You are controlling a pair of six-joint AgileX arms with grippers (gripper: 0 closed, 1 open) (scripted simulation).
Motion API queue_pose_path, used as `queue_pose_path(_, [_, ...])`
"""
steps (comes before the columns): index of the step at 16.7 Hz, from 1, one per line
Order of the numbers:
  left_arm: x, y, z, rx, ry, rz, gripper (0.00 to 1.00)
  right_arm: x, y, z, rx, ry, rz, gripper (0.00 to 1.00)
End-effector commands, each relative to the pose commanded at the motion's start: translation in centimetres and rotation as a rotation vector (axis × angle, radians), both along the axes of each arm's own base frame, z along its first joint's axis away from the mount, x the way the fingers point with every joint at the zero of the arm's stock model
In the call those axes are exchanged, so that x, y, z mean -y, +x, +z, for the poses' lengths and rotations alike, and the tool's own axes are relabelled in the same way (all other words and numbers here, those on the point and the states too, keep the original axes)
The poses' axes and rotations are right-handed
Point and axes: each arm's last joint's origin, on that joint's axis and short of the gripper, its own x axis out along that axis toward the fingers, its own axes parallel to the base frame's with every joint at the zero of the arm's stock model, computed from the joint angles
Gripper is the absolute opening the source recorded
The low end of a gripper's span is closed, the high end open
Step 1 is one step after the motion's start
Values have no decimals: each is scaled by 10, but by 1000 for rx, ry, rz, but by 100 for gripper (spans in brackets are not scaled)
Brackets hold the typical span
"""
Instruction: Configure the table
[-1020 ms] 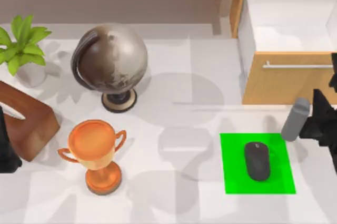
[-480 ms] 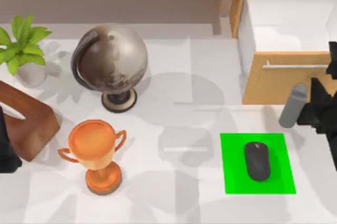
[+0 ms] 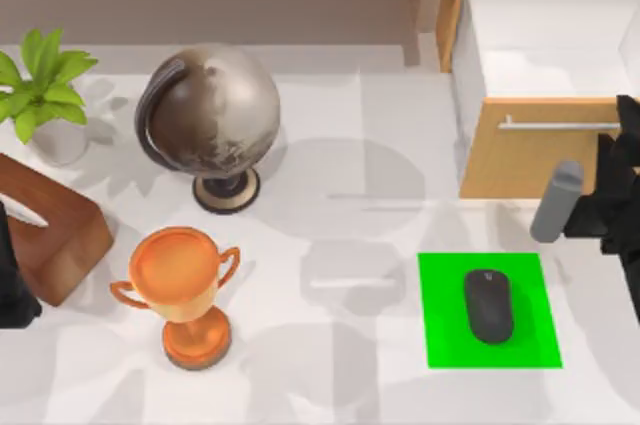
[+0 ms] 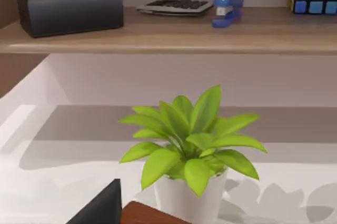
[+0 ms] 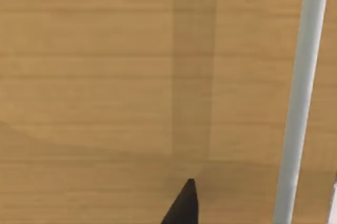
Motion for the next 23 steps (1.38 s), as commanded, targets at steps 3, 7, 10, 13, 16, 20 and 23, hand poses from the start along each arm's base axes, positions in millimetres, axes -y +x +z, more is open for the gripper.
queue_pose_path(3, [0, 0, 0, 0, 0, 0, 100, 0, 0, 0, 0, 0, 0, 17])
queue_pose_path(7, [0, 0, 0, 0, 0, 0, 100, 0, 0, 0, 0, 0, 0, 0])
queue_pose_path(10, [0, 0, 0, 0, 0, 0, 100, 0, 0, 0, 0, 0, 0, 0])
queue_pose_path(13, [0, 0, 0, 0, 0, 0, 100, 0, 0, 0, 0, 0, 0, 0])
queue_pose_path(16, [0, 0, 0, 0, 0, 0, 100, 0, 4, -2, -14, -1, 0, 0])
queue_pose_path(20, [0, 0, 0, 0, 0, 0, 100, -2, 36, 0, 2, 4, 1, 0])
queue_pose_path(23, [0, 0, 0, 0, 0, 0, 100, -1, 59, 1, 2, 4, 1, 0])
